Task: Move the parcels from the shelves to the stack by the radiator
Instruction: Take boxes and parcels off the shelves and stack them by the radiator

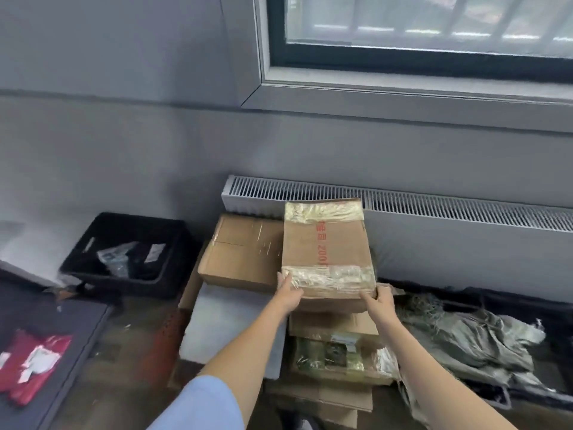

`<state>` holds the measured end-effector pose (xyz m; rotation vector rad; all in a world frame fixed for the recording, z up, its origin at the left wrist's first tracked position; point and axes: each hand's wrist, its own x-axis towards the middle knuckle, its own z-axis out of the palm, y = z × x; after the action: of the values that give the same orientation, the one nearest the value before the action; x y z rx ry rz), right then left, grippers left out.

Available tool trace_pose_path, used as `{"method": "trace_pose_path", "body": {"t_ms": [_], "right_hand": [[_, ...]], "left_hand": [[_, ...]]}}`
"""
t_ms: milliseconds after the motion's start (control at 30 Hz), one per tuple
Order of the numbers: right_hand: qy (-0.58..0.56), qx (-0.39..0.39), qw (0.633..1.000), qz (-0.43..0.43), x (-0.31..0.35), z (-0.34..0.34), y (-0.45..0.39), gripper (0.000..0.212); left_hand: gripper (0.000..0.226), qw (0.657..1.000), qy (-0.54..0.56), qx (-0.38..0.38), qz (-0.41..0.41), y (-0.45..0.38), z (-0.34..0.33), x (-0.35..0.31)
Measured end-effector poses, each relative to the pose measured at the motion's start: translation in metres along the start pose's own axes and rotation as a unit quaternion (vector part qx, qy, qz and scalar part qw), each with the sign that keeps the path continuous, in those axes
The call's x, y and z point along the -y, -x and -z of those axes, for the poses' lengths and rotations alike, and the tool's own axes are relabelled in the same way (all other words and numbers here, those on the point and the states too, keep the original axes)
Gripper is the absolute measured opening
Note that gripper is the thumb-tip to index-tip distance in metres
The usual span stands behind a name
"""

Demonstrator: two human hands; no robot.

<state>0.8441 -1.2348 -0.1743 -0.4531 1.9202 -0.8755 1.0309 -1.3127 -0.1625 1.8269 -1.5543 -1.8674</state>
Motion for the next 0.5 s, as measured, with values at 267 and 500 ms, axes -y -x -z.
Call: {"method": "trace_pose_path", "body": {"t_ms": [267,500], "right_hand": [[0.267,-0.093,0.952,0.119,0.035,-0.023,0.026,0.069],[0.355,0.150,0.862,0.328,0.075,-0.153,0.109,0.041]], "left_hand": [[0.054,0.998,0.045,-0.040,-0.019,0.037,0.025,-0.026],[0.043,0.989,-0.024,-0.143,0.020,0.132,0.128,0.061]]}}
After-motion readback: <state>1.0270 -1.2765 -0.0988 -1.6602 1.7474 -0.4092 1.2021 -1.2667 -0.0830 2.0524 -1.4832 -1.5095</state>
